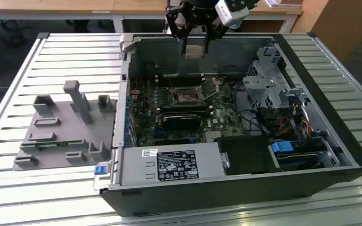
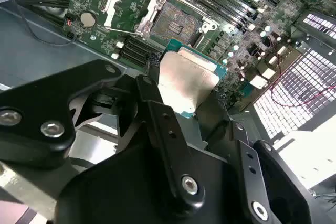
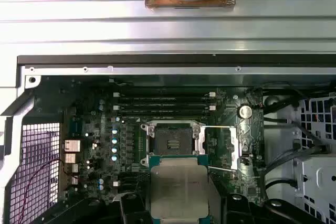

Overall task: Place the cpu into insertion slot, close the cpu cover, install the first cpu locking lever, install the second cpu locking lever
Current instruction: 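Place the cpu into insertion slot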

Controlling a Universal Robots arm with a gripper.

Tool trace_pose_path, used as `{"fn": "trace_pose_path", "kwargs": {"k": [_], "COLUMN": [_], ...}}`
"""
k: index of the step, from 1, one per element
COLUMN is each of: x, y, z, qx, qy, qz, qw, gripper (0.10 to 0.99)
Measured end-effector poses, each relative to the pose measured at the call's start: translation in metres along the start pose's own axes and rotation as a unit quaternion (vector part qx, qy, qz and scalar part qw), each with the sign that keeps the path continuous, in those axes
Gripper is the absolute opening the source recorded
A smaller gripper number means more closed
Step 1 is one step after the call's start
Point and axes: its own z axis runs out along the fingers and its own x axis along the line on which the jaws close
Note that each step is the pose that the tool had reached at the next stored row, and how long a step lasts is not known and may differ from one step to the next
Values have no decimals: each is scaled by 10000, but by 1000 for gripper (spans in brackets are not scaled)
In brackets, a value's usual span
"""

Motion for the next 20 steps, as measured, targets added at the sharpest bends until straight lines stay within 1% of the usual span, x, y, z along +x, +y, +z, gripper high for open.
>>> {"fn": "trace_pose_path", "kwargs": {"k": [5,9,13,15,18,20], "x": [0,0,0,0,0,0], "y": [0,0,0,0,0,0], "z": [0,0,1,3,5,7], "qx": [-1,-3,-7,-9,-12,-16], "qy": [-4,-17,-35,-44,-60,-75], "qz": [42,191,392,492,675,846], "qw": [10000,9998,9992,9988,9977,9964], "gripper": [529,529,529,529,529,529]}}
